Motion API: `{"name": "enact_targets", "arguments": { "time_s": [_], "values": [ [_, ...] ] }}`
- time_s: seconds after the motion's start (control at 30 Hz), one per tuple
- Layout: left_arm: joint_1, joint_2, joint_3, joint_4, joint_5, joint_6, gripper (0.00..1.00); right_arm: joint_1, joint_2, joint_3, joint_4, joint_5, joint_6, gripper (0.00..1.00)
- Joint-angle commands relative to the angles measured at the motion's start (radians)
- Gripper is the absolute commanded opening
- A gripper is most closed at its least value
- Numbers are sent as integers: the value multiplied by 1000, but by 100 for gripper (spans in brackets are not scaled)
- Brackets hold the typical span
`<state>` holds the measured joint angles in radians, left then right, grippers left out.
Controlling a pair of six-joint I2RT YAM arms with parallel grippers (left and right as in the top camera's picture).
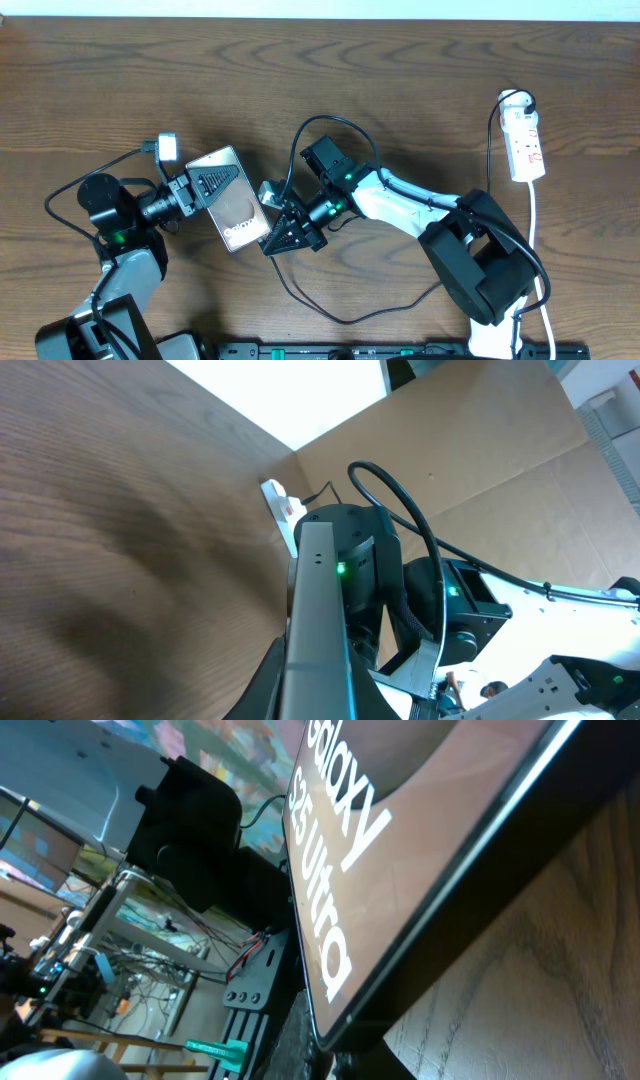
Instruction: Plug charger to phone and switch on socket
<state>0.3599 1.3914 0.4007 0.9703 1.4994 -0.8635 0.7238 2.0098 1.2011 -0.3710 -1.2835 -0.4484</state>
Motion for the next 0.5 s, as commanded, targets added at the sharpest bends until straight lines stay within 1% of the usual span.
{"name": "enact_targets", "arguments": {
  "time_s": [0.0,0.13,0.47],
  "values": [
    [5,-6,9,13,41,13,7,3,6,14,1,-24,6,1],
    [5,-6,9,12,72,32,7,2,6,14,0,-24,6,1],
    [5,-6,9,12,72,32,8,-9,6,14,-3,-24,6,1]
  ]
}}
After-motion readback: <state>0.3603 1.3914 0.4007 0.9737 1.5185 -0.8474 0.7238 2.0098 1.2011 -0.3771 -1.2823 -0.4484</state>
